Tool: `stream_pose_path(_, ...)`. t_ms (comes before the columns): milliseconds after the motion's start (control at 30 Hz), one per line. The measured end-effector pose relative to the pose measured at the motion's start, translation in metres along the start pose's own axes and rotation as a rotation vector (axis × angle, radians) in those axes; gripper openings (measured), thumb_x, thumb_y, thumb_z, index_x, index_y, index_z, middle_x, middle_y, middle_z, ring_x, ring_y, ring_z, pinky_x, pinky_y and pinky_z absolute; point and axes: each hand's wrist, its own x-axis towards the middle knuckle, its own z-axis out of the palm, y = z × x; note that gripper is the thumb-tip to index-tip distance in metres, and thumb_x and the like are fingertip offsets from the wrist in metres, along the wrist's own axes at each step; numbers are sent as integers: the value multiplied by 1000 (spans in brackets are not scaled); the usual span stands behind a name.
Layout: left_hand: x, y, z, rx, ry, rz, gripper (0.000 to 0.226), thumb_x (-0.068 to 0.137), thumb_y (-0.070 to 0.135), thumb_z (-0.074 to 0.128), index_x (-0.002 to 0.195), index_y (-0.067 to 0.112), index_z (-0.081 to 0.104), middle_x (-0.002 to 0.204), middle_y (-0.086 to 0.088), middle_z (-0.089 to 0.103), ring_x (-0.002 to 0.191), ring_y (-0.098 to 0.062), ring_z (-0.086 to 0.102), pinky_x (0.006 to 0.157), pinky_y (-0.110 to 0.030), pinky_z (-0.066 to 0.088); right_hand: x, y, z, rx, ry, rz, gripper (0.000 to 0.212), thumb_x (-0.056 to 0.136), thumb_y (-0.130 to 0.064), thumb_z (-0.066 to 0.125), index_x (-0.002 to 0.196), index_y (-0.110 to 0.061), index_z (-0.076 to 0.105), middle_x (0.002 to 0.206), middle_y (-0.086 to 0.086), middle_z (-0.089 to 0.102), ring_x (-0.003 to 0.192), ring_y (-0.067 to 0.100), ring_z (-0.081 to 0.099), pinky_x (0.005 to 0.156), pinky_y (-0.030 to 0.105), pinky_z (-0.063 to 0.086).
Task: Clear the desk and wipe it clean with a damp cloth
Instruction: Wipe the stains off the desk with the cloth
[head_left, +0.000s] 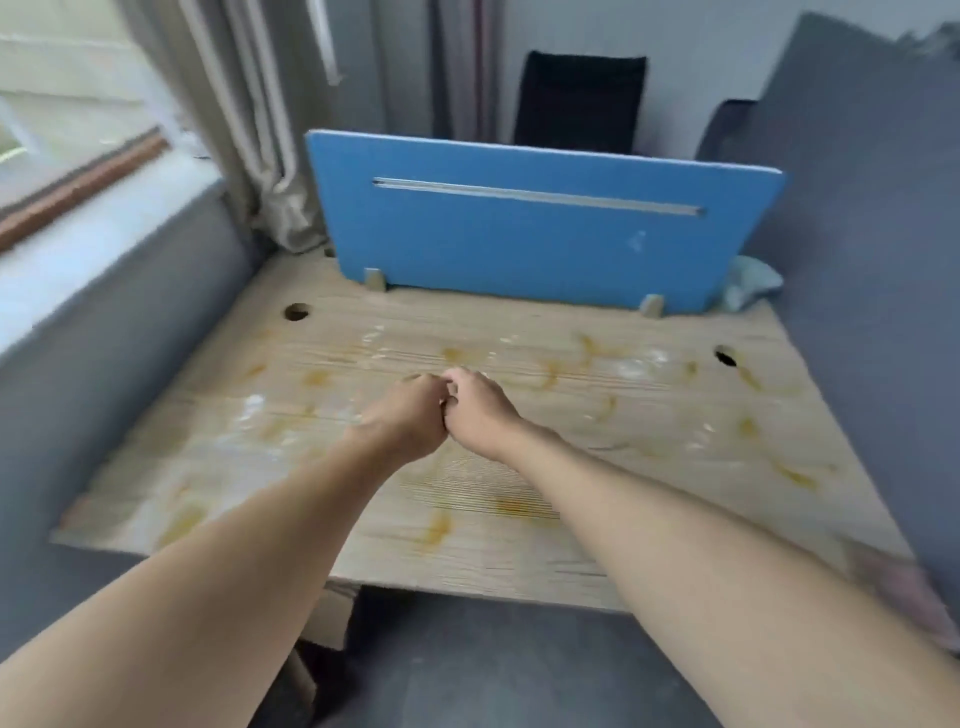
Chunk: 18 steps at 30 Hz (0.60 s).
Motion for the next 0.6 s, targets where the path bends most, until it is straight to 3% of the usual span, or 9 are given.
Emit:
stream_pose_path(167,22,156,69,48,-100,165,33,89,13,50,116,21,66,117,-6,67,109,-30,62,75,-36,47,-57,138,-87,127,136,180,41,90,-15,43,128,-17,58,128,8,62,112,31,58,94,43,51)
stream_pose_path(300,23,267,130,17,-189,234,37,93,18,51,128,23,60,130,-4,63,120,-27,57,90,-37,49,-106,244,-143,118,211,315,43,94,-15,45,136,-14,53,140,10,55,123,32,54,101,41,47)
stream_pose_path(467,4,361,198,84,-315,339,43,92,13,50,134,21,56,137,-4,57,123,-26,55,100,-40,48,-167,364,-182,-80,255,419,46,99,-14,49,144,-13,43,147,10,44,132,30,45,108,42,40)
stream_pose_path(600,-10,392,248,201,-468,354,40,94,11,48,133,15,57,135,-5,57,121,-26,56,98,-40,50,-202,442,-190,-274,255,473,51,106,-25,39,154,-17,27,163,4,21,146,27,22,117,38,21)
